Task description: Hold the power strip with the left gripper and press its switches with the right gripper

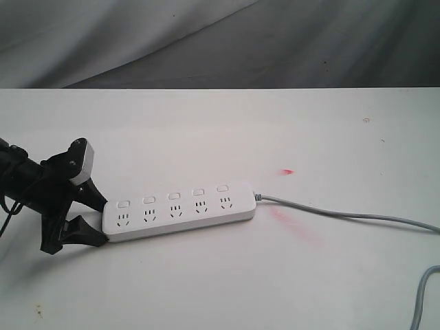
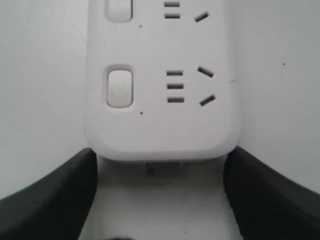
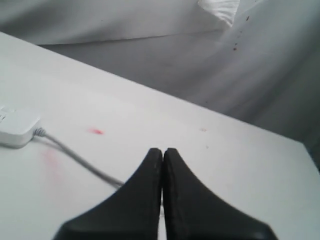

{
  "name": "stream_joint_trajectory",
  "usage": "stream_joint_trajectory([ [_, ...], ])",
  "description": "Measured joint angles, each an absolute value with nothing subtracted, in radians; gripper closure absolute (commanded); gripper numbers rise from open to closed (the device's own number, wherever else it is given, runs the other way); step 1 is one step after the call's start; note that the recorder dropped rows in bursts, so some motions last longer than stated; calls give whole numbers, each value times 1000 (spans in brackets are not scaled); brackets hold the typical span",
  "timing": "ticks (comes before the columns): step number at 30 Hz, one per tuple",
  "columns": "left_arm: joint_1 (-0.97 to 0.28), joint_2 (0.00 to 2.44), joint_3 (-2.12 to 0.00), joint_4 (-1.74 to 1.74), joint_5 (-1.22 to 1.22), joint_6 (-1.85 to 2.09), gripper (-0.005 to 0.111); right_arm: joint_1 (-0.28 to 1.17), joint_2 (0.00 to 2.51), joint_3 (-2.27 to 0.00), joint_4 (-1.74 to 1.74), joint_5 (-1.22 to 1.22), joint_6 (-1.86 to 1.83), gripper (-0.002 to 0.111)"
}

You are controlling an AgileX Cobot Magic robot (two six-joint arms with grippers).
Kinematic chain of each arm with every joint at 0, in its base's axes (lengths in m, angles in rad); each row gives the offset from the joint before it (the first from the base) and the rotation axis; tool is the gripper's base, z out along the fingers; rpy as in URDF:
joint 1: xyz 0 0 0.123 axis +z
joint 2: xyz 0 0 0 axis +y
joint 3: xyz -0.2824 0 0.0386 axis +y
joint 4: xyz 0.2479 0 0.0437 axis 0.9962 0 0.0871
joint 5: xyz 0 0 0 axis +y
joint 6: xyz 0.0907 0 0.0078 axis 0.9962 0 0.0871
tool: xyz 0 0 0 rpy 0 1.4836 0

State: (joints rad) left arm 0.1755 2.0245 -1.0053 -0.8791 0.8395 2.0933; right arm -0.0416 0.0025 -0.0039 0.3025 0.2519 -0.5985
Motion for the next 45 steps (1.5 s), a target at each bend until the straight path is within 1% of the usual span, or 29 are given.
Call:
stream_joint_trajectory([
  [3,175,2024,-1005,-879,839,2093,40,-42,3,-4,323,327,-599,108],
  [6,175,2024,-1005,-879,839,2093,40,-42,3,-4,330,350,-599,108],
  [40,175,2024,-1005,-879,839,2093,40,-42,3,-4,330,357,-599,108],
  [41,175,2024,-1005,-881,839,2093,39,-42,3,-4,330,357,-599,108],
  [43,175,2024,-1005,-884,839,2093,33,-42,3,-4,330,357,-599,108],
  [45,175,2024,-1005,-896,839,2093,21,-42,3,-4,330,357,-599,108],
])
